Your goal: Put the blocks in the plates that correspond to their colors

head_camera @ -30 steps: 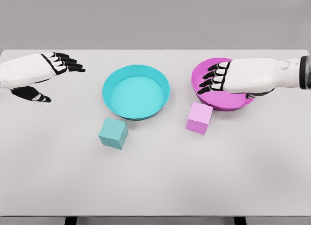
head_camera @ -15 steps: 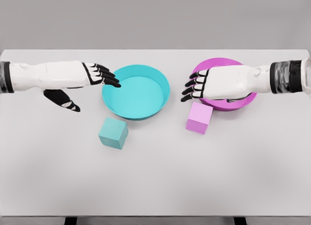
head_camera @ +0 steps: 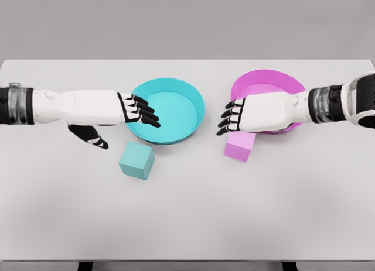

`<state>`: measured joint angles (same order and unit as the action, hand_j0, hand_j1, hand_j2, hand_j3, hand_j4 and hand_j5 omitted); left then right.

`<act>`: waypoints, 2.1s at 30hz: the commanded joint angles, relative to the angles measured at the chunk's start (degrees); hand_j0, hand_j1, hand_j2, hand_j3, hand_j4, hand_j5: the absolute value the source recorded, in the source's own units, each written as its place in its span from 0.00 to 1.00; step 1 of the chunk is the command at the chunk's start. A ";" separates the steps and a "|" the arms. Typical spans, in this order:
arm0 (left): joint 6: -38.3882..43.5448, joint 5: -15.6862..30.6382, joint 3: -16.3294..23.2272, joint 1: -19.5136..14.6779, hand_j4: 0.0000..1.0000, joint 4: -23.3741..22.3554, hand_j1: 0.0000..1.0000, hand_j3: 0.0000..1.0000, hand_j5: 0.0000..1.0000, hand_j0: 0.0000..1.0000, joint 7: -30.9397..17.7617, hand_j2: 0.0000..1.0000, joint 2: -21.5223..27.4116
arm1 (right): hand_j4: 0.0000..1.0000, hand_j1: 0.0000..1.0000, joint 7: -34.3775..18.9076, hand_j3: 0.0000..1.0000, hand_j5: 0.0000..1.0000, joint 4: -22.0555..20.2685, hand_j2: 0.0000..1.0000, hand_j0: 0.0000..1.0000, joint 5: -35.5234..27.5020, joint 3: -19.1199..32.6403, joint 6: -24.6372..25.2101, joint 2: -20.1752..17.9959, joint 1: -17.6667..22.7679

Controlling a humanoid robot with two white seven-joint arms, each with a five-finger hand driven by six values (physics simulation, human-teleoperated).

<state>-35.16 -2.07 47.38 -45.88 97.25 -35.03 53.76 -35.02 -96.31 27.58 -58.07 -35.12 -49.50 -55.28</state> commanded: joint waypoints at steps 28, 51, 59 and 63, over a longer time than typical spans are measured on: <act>0.16 -8.48 3.42 -0.44 1.00 3.56 1.00 1.00 1.00 1.00 0.03 1.00 2.22 | 1.00 1.00 0.02 1.00 1.00 3.06 1.00 1.00 2.13 -2.93 0.12 3.88 0.09; 0.16 -13.66 7.28 0.09 1.00 3.73 1.00 1.00 1.00 1.00 0.03 1.00 -0.94 | 1.00 1.00 0.02 1.00 1.00 7.37 1.00 1.00 3.80 -4.86 0.12 5.99 0.09; 0.16 -13.93 7.28 0.35 1.00 3.20 1.00 1.00 1.00 1.00 0.03 1.00 -0.85 | 1.00 1.00 0.02 1.00 1.00 7.37 1.00 1.00 4.06 -4.95 0.12 6.52 0.09; 0.16 -13.93 7.11 0.88 1.00 3.12 1.00 1.00 1.00 1.00 0.03 1.00 -0.85 | 1.00 1.00 0.02 1.00 1.00 7.37 1.00 1.00 4.15 -5.48 0.12 6.70 0.09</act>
<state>-35.14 -16.28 54.59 -44.91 100.45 -35.02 52.88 -35.02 -88.95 31.86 -63.38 -35.12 -42.93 -55.20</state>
